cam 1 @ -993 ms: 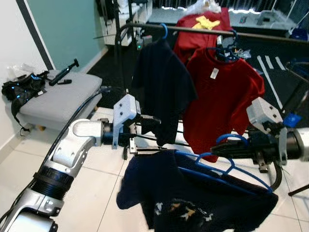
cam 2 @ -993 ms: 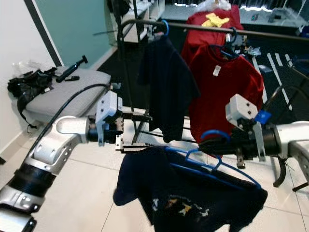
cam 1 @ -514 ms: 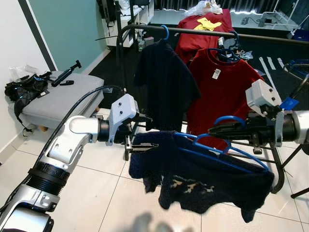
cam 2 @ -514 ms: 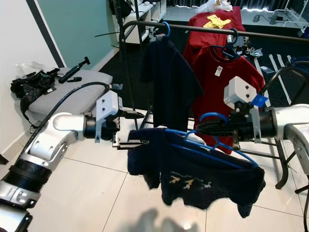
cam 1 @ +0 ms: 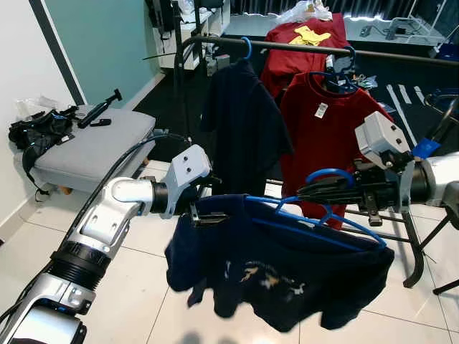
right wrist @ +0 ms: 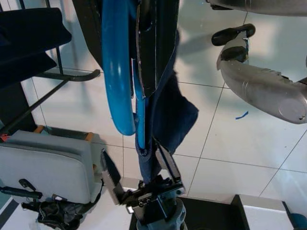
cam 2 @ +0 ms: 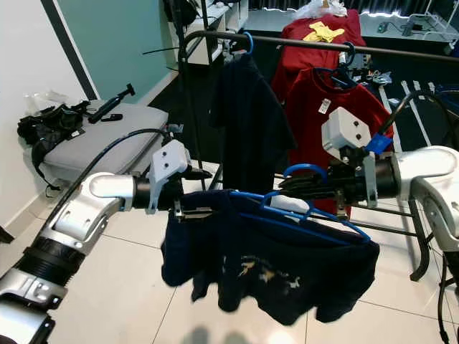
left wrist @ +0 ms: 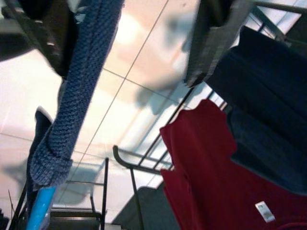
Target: Hang hanger
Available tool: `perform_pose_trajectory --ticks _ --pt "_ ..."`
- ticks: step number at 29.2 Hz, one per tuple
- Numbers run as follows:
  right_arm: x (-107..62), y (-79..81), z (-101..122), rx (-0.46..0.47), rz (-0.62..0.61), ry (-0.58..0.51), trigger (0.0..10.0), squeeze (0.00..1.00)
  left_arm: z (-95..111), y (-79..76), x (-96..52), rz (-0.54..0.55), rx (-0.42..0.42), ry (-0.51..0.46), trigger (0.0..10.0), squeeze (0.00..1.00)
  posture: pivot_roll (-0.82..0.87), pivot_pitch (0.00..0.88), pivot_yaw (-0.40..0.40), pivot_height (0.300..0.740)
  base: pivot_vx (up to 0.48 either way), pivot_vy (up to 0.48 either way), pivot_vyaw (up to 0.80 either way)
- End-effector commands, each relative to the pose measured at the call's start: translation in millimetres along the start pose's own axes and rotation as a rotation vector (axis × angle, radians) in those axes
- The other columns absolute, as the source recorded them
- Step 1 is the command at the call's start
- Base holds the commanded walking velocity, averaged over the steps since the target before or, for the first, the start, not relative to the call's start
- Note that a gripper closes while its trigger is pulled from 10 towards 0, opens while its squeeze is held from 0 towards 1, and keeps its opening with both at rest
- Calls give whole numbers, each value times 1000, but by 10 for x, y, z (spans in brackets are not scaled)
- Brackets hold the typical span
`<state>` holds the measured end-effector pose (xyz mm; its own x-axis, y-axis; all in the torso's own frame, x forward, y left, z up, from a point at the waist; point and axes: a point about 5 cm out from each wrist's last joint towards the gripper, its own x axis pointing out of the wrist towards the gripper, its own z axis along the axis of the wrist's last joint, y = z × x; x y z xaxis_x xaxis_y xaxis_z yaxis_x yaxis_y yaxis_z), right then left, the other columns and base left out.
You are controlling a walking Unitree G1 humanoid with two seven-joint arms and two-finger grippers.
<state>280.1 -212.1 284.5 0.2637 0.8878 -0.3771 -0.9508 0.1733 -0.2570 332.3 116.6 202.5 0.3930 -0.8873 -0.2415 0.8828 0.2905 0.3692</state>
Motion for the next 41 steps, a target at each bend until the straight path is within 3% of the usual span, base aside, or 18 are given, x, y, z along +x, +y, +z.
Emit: perform_pose_trajectory --ticks 1,10,22,23,24,26,27,28,29,30,31,34,35,36,37,38,40,41 --pt "65 33 136 -54 43 -33 0 0 -75 -41 0 -38 9 66 0 0 -3 56 31 740 0 0 0" --pt "106 47 156 -57 58 -48 0 0 -178 -88 1 -57 21 130 0 0 -4 60 29 740 0 0 0" --pt "145 73 163 -59 63 -62 0 0 -185 -113 41 -55 3 121 0 0 -6 63 27 740 0 0 0" --pt "160 50 150 -63 32 -61 1412 0 -188 -113 42 -47 -4 116 0 0 -6 63 27 740 0 0 0" --pt "170 28 135 -54 8 -64 10000 0 -192 -108 41 -35 -13 110 0 0 -6 63 27 740 0 0 0" --pt "175 14 121 -52 -11 -64 10000 0 -194 -99 39 -18 -23 104 0 0 -7 64 25 740 0 0 0" --pt "179 -4 104 -58 -38 -67 10000 427 -199 -79 35 7 -32 99 0 0 -7 64 24 740 0 0 0" --pt "179 -4 104 -58 -38 -67 10000 427 -199 -79 35 7 -32 99 0 0 -7 64 24 740 0 0 0" --pt "166 -63 90 -63 -109 -79 10000 1000 -209 -33 21 57 -46 96 0 0 -7 65 23 740 0 0 0" --pt "166 -63 90 -63 -109 -79 10000 1000 -209 -33 21 57 -46 96 0 0 -7 65 23 740 0 0 0" --pt "96 -143 74 -71 -217 -94 10000 1000 -221 34 -16 129 -61 93 0 0 -5 69 20 740 0 0 0" --pt "96 -143 74 -71 -217 -94 10000 1000 -221 34 -16 129 -61 93 0 0 -5 69 20 740 0 0 0" --pt "-32 -233 65 -60 -352 -129 10000 1000 -234 111 -78 214 -85 83 0 0 -6 70 19 740 0 0 0" --pt "-32 -233 65 -60 -352 -129 10000 1000 -234 111 -78 214 -85 83 0 0 -6 70 19 740 0 0 0" --pt "-211 -280 46 -45 -506 -188 10000 1000 -268 171 -187 305 -117 71 0 0 -11 80 24 740 0 0 0" --pt "-211 -280 46 -45 -506 -188 10000 1000 -268 171 -187 305 -117 71 0 0 -11 80 24 740 0 0 0" --pt "-505 -261 -26 -1 -717 -290 10000 1000 -373 194 -375 409 -164 79 0 0 -13 85 25 740 0 0 0" --pt "-505 -261 -26 -1 -717 -290 10000 1000 -373 194 -375 409 -164 79 0 0 -13 85 25 740 0 0 0"
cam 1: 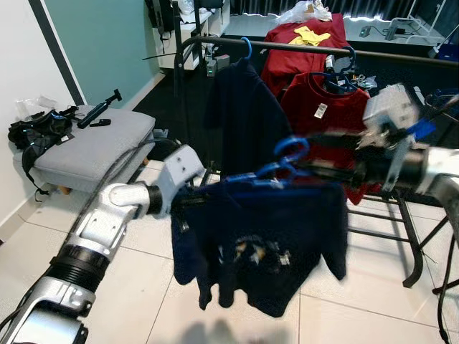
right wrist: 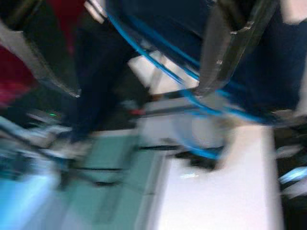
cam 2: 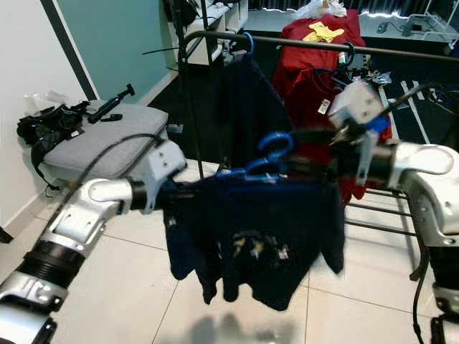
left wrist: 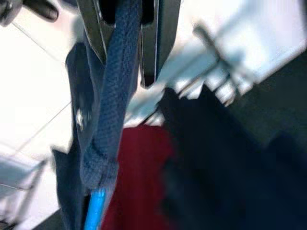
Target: Hang hanger
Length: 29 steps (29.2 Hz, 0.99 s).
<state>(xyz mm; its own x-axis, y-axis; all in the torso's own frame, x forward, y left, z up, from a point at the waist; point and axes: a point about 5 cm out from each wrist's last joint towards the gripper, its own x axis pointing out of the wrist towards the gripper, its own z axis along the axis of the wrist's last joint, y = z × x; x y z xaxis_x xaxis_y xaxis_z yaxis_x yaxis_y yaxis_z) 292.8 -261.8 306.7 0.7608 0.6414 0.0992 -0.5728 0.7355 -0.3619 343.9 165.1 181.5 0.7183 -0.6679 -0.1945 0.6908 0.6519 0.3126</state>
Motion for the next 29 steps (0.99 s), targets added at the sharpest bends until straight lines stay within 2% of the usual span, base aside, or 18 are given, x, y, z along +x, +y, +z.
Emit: perform_pose_trajectory --ticks 1,2,6,7,8,9,10,11,12,13,14,15,16,18,20,23,25,29 --pt "-125 -66 -3 32 -105 -60 10000 1000 -30 59 -87 47 -26 -5 0 0 -13 85 25 740 0 0 0" --pt "-125 -66 -3 32 -105 -60 10000 1000 -30 59 -87 47 -26 -5 0 0 -13 85 25 740 0 0 0" --pt "-313 -205 -81 114 -303 -135 10000 1000 -9 88 -161 95 -55 -46 0 0 -18 99 21 740 0 0 0" --pt "-381 -258 -181 207 -411 -195 10000 922 63 99 -184 118 -77 -104 0 0 -18 103 19 740 0 0 0" --pt "-403 -262 -308 341 -508 -273 10000 290 150 91 -196 130 -102 -178 0 0 -19 104 18 740 0 0 0" --pt "-403 -262 -308 341 -508 -273 10000 290 150 91 -196 130 -102 -178 0 0 -19 104 18 740 0 0 0" --pt "-376 -202 -514 520 -592 -349 10000 0 235 52 -202 135 -137 -262 0 0 -21 107 20 740 0 0 0" --pt "-263 -35 -761 687 -644 -377 10000 0 281 -7 -212 154 -186 -341 0 0 -19 109 22 740 0 0 0" --pt "-263 -35 -761 687 -644 -377 10000 0 281 -7 -212 154 -186 -341 0 0 -19 109 22 740 0 0 0" --pt "-181 96 -907 788 -672 -384 10000 0 301 -45 -221 169 -219 -388 4784 0 -19 109 22 740 0 0 0" --pt "-96 240 -1039 860 -685 -367 10000 0 259 -87 -250 210 -258 -414 4784 0 -17 111 24 740 0 0 0" --pt "-96 240 -1039 860 -685 -367 10000 0 259 -87 -250 210 -258 -414 4784 0 -17 111 24 740 0 0 0" --pt "-1 391 -1116 894 -667 -329 10000 0 137 -142 -290 265 -299 -408 10000 0 -16 112 24 740 0 0 0" --pt "123 617 -1192 895 -625 -240 10000 0 -114 -264 -371 360 -354 -353 10000 0 -12 117 14 740 0 0 0" --pt "195 859 -1274 812 -554 -88 10000 0 -384 -434 -494 466 -414 -274 10000 0 -9 123 3 740 0 0 0" --pt "204 916 -1293 792 -539 -53 10000 0 -439 -475 -528 491 -428 -255 10000 0 -9 123 3 740 0 0 0" --pt "157 1133 -1423 741 -519 56 10000 0 -648 -743 -689 570 -407 -141 10000 0 14 133 -21 740 0 0 0" --pt "115 1205 -1485 710 -519 111 10000 0 -670 -814 -763 606 -369 -104 10000 0 19 138 -26 740 0 0 0"
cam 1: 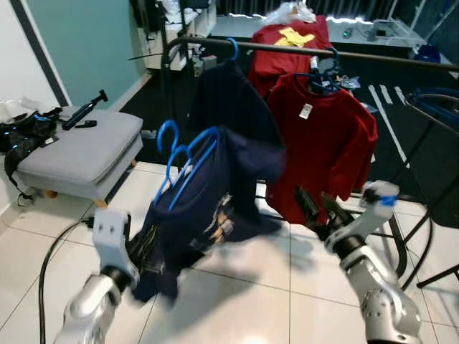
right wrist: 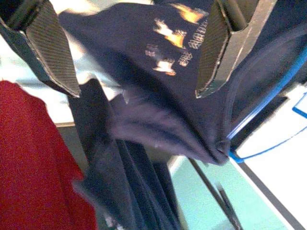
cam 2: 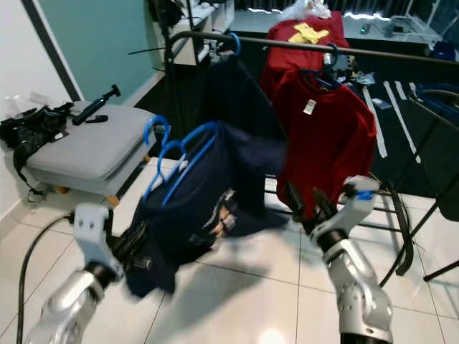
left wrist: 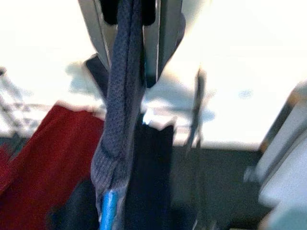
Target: Hang hanger
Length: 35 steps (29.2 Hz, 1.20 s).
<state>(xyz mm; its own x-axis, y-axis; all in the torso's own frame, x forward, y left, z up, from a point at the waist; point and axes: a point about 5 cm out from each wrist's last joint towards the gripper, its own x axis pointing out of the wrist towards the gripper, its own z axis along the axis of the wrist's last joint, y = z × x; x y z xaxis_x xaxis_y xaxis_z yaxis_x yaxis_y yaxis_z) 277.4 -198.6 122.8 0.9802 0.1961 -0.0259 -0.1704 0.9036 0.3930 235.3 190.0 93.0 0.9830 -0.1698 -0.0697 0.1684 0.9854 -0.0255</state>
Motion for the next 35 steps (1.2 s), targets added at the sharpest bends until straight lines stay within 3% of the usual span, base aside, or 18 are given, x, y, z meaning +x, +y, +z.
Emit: perform_pose_trajectory --ticks 1,7,11,13,15,16,17,18,27,35 --pt "0 20 27 -24 -6 -13 10000 0 161 -30 13 5 25 -78 10000 0 19 138 -26 740 0 0 0" --pt "-7 78 75 16 40 -14 10000 0 257 -128 -53 -26 49 -132 10000 0 12 148 -25 740 0 0 0" --pt "39 163 173 173 88 -63 10000 0 471 -355 -117 -147 72 -212 10000 0 22 156 -23 740 0 0 0" --pt "53 179 193 195 99 -72 10000 0 506 -397 -132 -167 75 -222 10000 0 24 157 -23 740 0 0 0" --pt "116 222 302 307 133 -129 10000 0 579 -486 -167 -227 92 -242 10000 0 29 158 -24 740 0 0 0" --pt "116 222 302 307 133 -129 10000 0 579 -486 -167 -227 92 -242 10000 0 29 158 -24 740 0 0 0" --pt "174 262 424 398 164 -181 10000 0 615 -526 -187 -256 117 -249 10000 0 32 159 -24 740 0 0 0" --pt "186 273 455 413 171 -191 10000 0 623 -531 -193 -260 124 -251 10000 0 36 161 -25 740 0 0 0" --pt "272 297 564 451 183 -208 10000 0 670 -575 -235 -274 132 -262 10000 0 39 166 -23 740 0 0 0" --pt "341 363 395 450 186 -91 10000 0 848 -725 -274 -362 119 -322 10000 0 51 173 -25 740 0 0 0"
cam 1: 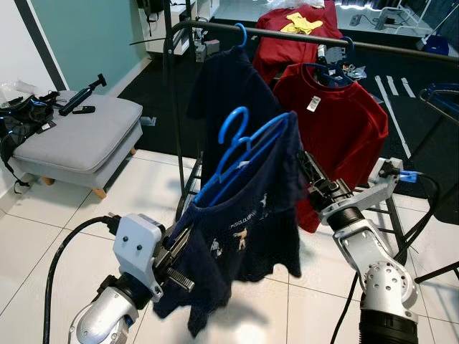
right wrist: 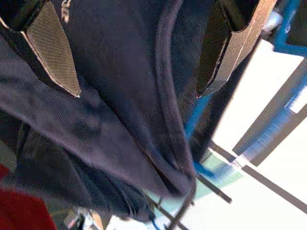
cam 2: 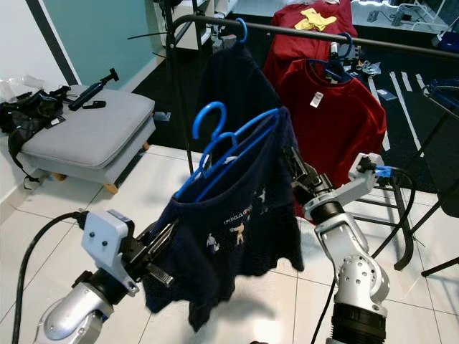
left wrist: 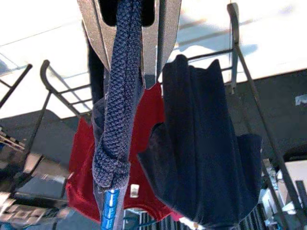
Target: Hang hanger
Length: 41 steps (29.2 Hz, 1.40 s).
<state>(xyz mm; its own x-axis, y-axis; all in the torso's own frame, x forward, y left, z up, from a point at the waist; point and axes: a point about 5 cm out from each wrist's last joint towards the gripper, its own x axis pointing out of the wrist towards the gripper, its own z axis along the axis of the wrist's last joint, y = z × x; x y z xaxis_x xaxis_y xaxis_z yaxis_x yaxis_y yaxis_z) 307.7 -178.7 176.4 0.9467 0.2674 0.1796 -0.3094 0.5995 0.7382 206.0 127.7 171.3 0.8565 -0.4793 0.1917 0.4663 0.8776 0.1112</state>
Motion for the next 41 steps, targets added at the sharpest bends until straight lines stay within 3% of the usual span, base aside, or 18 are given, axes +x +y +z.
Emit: perform_pose_trajectory --ticks 1,9,19,20,21,24,25,41 --pt "22 6 -86 12 2 49 10000 0 135 -55 13 -49 3 -57 10000 0 51 173 -25 740 0 0 0" --pt "49 -10 -95 24 4 63 10000 0 180 -127 29 -100 1 -66 10000 0 52 168 -24 740 0 0 0" --pt "66 -18 69 43 6 -23 10000 0 145 -150 1 -115 8 -41 10000 0 50 162 -22 740 0 0 0" --pt "65 -31 94 35 -6 -37 7176 0 144 -147 -2 -115 9 -38 10000 0 50 162 -22 740 0 0 0" --pt "62 -53 112 25 -24 -47 2157 0 143 -143 -3 -114 10 -35 10000 0 50 162 -22 740 0 0 0" --pt "60 -69 122 19 -36 -51 2157 0 143 -141 -4 -113 11 -34 10000 0 50 162 -22 740 0 0 0" --pt "57 -88 125 14 -49 -55 0 0 145 -139 -6 -113 11 -33 10000 0 53 166 -21 740 0 0 0" --pt "41 -162 229 -20 -98 -96 0 0 110 -139 -31 -129 45 -8 10000 0 54 168 -19 740 0 0 0"
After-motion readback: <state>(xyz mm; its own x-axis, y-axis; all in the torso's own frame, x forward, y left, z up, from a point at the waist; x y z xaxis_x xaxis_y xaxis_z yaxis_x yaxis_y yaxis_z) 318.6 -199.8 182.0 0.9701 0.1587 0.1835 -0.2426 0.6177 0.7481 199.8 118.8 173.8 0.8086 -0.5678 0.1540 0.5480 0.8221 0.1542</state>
